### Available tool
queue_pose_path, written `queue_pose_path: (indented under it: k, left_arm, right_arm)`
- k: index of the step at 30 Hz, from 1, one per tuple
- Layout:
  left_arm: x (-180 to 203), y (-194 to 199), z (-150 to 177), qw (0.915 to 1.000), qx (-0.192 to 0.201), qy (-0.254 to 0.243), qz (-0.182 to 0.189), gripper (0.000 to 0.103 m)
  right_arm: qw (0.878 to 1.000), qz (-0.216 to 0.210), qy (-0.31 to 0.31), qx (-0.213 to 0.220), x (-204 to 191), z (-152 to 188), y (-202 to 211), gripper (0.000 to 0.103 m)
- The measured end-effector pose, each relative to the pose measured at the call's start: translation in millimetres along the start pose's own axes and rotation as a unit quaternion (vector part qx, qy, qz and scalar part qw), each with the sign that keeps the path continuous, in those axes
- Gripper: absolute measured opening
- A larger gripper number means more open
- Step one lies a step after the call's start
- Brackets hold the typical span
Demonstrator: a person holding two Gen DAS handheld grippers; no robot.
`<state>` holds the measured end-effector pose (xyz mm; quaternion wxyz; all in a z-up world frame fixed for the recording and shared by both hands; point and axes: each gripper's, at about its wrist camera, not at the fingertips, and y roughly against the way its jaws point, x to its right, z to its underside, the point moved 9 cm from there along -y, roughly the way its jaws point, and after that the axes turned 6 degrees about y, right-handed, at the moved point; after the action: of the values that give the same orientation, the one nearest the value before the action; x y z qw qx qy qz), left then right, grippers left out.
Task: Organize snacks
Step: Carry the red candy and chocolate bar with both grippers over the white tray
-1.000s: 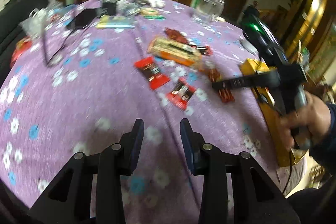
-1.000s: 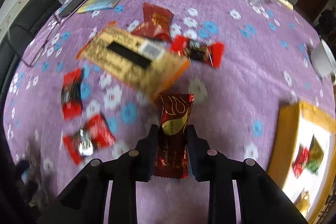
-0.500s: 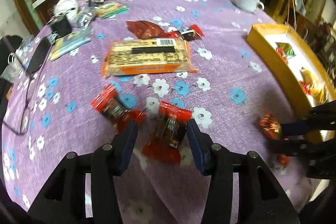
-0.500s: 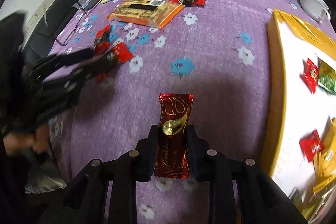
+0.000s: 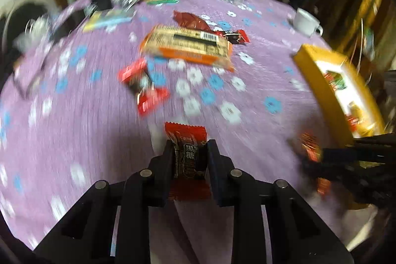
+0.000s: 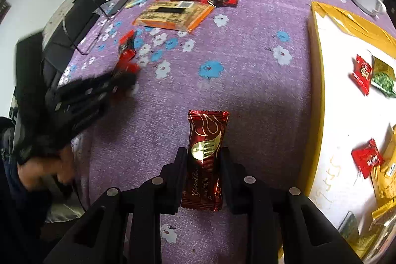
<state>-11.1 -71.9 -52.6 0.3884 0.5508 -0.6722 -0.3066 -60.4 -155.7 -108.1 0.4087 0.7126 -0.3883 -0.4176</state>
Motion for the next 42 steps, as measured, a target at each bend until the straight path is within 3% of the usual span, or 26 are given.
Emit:
queue_pose_path:
  k: [6, 14, 18, 23, 31, 42]
  left_arm:
    - [12.8, 34.4, 33.6, 0.9987, 0.023, 0.045, -0.003, 0.023]
    - [29.1, 67.2, 75.0, 0.9919, 0.046, 0.11, -0.044, 0.023]
    - [39.9, 79.4, 93.4, 0.9908, 0.044, 0.116, -0.054, 0.023]
    - [41.0, 99.2, 86.3, 0.9905, 0.065, 0.105, -0.062, 0.023]
    - [35.8, 123.6, 67.0, 0.9881, 0.114, 0.098, -0.033, 0.023]
    - [46.9, 125.8, 75.7, 0.99, 0.115, 0.082, 0.012, 0.023]
  right_arm:
    - [0.998, -0.033, 0.05, -0.002, -21.5, -3.1, -0.5, 0.027]
    - [0.987, -0.09, 0.129, -0.026, -45.1, 23.5, -3.5, 0.027]
    - [0.984, -0.11, 0.129, -0.049, -44.6, 37.6, -7.7, 0.027]
    - [0.982, -0.124, 0.139, -0.034, -57.2, 37.2, 5.9, 0.027]
    - [0.986, -0.103, 0.126, 0.025, -64.5, 12.2, 48.4, 0.027]
    - [0.992, -0.073, 0.097, 0.03, -60.7, 39.3, 64.0, 0.027]
